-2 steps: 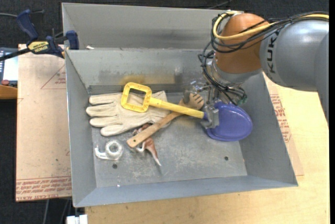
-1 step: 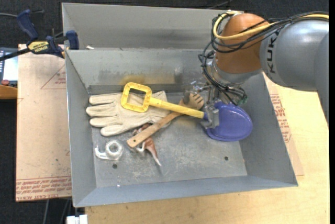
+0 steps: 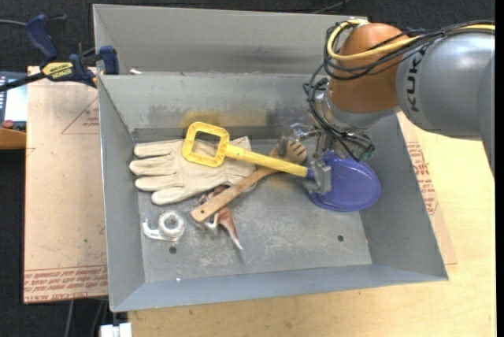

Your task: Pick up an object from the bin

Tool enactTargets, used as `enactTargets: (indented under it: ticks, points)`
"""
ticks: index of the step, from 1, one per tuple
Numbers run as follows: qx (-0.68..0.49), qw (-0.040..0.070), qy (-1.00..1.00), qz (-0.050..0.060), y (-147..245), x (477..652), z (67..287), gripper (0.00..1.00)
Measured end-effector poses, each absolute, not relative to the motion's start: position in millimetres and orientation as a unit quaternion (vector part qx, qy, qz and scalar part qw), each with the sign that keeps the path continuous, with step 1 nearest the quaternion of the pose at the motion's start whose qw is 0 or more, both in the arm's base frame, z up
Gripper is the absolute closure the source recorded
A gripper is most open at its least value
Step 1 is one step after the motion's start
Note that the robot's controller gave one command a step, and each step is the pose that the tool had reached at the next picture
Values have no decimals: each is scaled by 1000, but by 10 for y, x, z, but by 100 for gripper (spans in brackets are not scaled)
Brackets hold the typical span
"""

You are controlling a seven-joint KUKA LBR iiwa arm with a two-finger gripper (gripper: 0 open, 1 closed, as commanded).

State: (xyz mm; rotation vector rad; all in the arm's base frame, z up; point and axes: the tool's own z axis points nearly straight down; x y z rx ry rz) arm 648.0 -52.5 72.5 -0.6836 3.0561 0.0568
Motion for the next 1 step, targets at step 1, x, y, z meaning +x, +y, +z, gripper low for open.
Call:
enactTargets:
  ticks: [1]
  points:
    - [-215,3,976,19,-651,6538,736,100]
